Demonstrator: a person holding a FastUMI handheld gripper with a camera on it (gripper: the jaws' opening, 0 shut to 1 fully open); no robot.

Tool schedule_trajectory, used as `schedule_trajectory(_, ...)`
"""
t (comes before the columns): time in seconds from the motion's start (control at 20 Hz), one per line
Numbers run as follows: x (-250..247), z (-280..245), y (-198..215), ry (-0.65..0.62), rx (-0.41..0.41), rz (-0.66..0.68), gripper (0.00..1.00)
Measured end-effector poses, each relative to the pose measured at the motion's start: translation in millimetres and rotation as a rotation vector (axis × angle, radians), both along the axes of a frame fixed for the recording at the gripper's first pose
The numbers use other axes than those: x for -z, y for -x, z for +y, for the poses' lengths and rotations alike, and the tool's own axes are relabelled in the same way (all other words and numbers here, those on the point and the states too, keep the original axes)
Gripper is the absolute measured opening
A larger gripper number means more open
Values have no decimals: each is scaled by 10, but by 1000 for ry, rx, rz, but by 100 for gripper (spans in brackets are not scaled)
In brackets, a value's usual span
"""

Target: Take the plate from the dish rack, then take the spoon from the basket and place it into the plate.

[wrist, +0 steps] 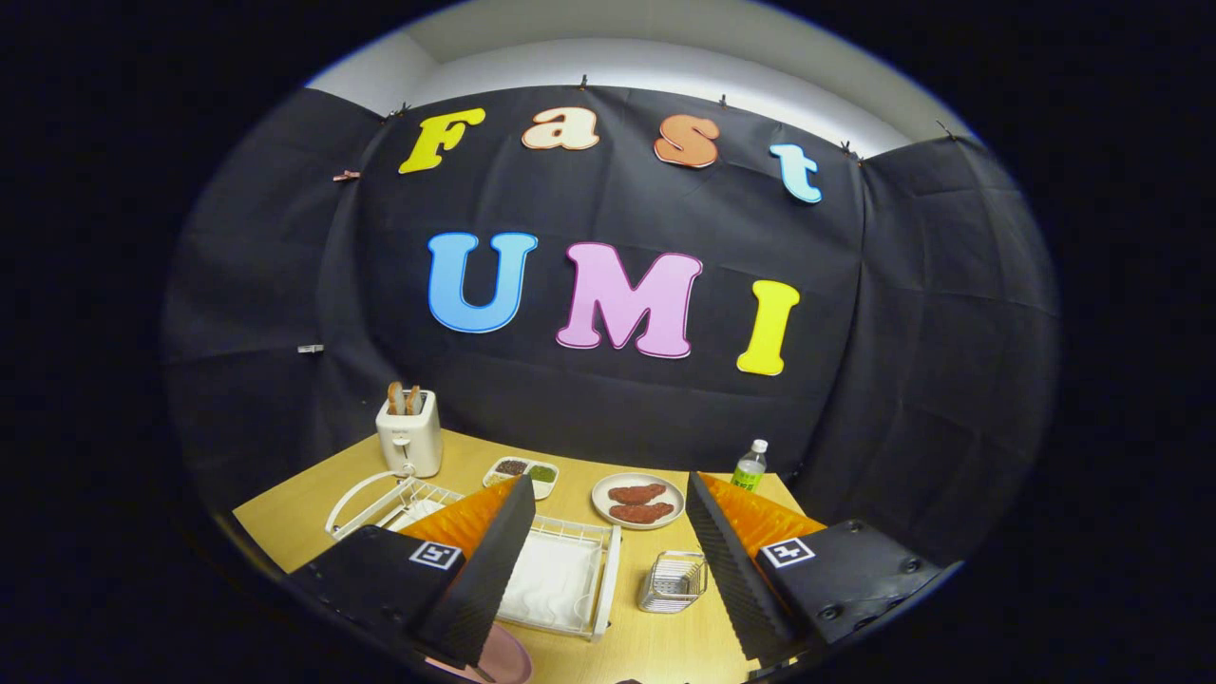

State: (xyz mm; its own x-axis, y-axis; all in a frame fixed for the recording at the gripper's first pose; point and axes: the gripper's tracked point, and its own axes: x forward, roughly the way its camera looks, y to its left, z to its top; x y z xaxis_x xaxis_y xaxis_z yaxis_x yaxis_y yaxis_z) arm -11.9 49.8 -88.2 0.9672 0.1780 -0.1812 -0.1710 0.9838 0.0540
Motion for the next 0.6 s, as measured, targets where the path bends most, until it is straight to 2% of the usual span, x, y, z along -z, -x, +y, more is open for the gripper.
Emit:
schedule_trajectory(0.3, 47, -222, -37, -21, 65, 12, 98)
schedule_trajectory(0.6, 58, -211, -18, -4, 63, 9, 98)
